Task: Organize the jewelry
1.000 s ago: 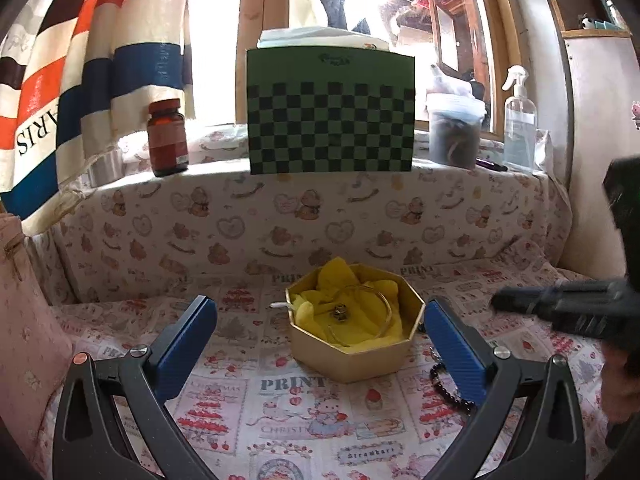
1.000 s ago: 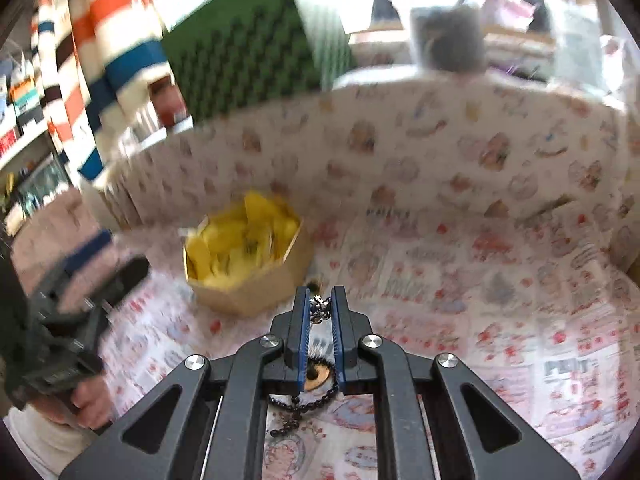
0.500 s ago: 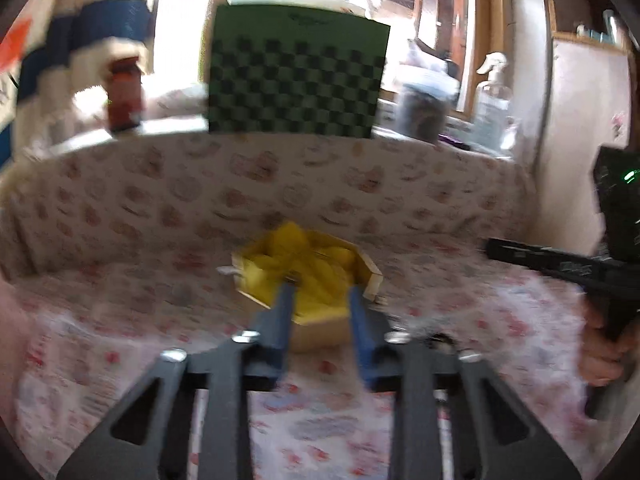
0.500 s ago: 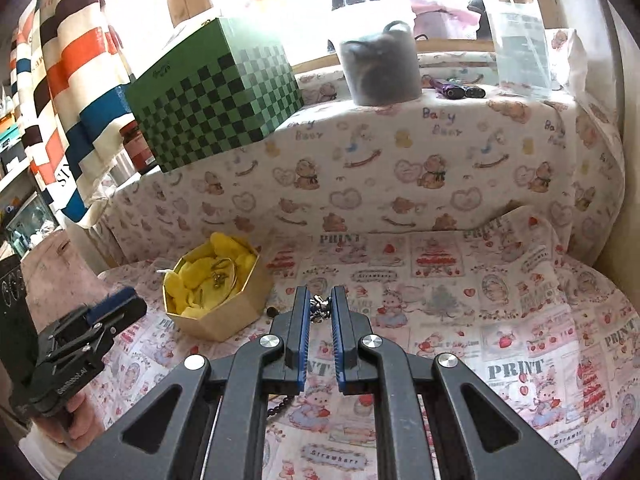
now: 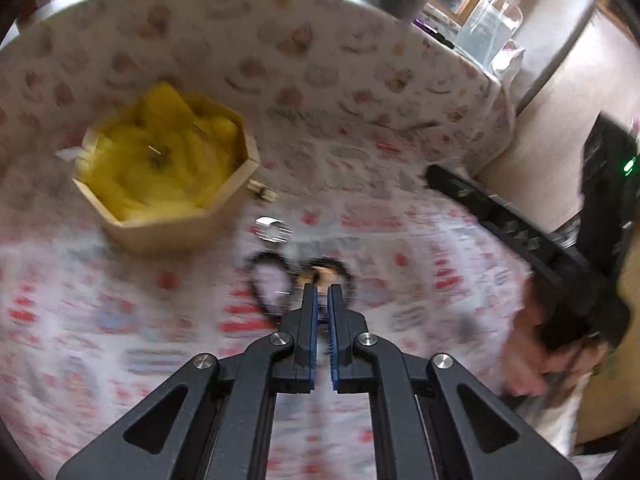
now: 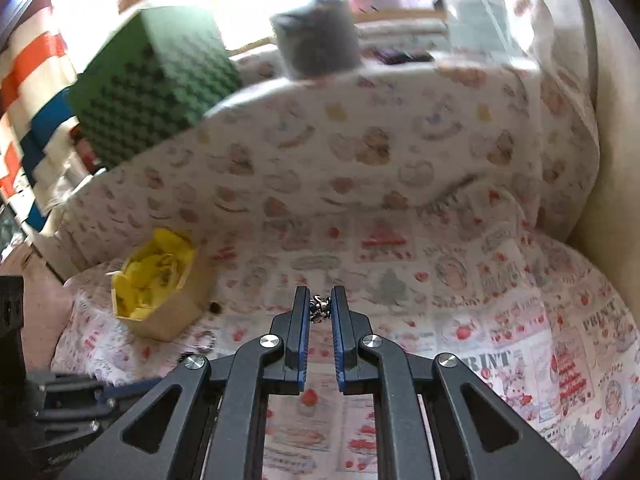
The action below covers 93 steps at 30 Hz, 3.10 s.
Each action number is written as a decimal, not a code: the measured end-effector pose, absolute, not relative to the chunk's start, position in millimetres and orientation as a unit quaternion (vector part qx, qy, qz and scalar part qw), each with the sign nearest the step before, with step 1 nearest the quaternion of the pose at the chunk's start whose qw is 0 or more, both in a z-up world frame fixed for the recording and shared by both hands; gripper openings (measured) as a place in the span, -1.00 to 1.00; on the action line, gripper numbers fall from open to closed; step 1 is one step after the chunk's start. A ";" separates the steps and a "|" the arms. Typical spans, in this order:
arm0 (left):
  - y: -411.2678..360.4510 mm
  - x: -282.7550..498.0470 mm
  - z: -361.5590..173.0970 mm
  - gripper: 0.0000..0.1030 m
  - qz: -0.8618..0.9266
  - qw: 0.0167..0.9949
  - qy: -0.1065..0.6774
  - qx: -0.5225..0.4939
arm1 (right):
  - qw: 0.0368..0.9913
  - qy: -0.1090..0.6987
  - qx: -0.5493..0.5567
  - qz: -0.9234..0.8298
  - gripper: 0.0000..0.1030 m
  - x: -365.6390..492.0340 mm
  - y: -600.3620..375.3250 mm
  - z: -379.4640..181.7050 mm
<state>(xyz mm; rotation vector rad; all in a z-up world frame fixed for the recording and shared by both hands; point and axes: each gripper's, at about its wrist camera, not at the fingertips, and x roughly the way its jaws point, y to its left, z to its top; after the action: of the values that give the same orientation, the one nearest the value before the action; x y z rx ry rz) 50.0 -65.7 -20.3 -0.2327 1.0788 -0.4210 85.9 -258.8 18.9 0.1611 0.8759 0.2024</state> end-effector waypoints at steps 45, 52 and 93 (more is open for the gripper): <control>-26.1 77.4 42.1 -0.84 -0.048 0.915 0.398 -0.038 | 0.895 0.432 0.058 0.096 -0.78 86.7 -249.6 9.7; 4.2 110.7 19.3 -0.83 -0.031 0.913 0.403 -0.057 | 0.892 0.437 0.054 0.099 -0.78 88.3 -246.8 6.4; 91.8 36.6 23.9 0.74 0.046 0.966 0.239 -0.082 | 0.867 0.411 0.039 0.277 -0.78 100.9 -109.0 43.7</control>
<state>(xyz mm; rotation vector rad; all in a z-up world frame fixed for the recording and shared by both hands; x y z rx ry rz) 36.6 91.8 23.9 -0.1654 0.4833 0.0937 100.9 -109.0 43.7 0.0807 0.8608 0.5809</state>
